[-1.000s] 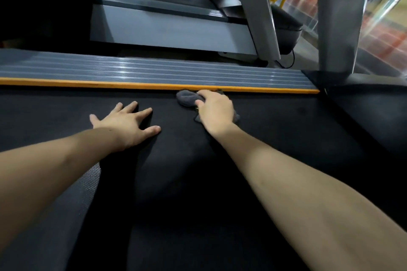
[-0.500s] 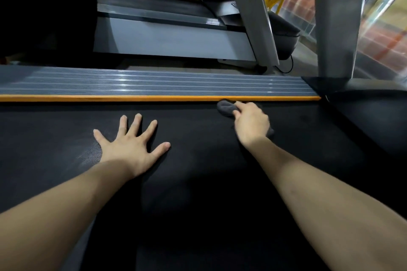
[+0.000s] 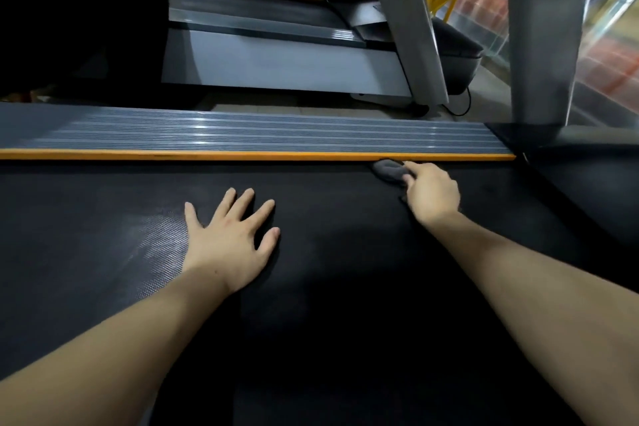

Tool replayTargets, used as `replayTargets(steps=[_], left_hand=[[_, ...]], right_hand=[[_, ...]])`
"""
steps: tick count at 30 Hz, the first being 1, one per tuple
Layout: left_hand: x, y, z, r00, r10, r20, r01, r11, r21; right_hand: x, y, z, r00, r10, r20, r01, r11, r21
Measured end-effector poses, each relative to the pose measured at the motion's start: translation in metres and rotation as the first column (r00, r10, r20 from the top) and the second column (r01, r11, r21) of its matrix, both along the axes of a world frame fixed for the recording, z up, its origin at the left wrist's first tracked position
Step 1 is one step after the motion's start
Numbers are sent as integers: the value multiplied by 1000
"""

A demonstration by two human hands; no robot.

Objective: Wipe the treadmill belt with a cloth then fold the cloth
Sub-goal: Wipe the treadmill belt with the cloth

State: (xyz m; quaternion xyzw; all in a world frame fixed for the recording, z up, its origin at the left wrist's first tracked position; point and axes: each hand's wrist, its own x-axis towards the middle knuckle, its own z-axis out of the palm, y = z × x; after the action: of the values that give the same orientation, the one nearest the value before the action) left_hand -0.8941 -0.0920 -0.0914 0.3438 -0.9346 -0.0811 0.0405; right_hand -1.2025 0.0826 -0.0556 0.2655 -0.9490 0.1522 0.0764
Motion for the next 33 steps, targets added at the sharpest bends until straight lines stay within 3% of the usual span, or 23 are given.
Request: replayTargets(steps=[3,7,10,13,18,23,26,29,33], left_hand=[[0,1,-3,1000,-12,-23,12,1000,5],[0,0,0,1000,-10,-24,10,1000,-2],[3,2,-1,999,-6,-39,6,1000,-1],[3,0,1,999,-6,-41,6,1000,6],[2,1,-2,999,-1,-51,1,1000,5],[1,1,-2,999,-7,-52,8,1000,7],[0,0,-2,999,-3,-47,4,1000,11],[0,0,-3,999,6,-43,-5,1000,11],[1,-1,-2,999,4,-51,-4,1000,17]], right_hand=[[33,-36,-6,1000,30,7,-29,999,-26],[101,-101,-25,922,388,-25,-388,922,-6],[88,-92,-21,872,489,-24,-489,872,-33],[33,-50,-20,917,390,-85,-392,920,-20],[-36,15,-6,995,75,-70,-74,997,22],[-9,0,0,994,-94,52,97,994,-54],[49,-43,-10,987,162,1,-162,985,-65],[110,-80,-18,899,438,-20,-438,898,-32],[76,-56,-14,871,490,-24,-491,871,-29]])
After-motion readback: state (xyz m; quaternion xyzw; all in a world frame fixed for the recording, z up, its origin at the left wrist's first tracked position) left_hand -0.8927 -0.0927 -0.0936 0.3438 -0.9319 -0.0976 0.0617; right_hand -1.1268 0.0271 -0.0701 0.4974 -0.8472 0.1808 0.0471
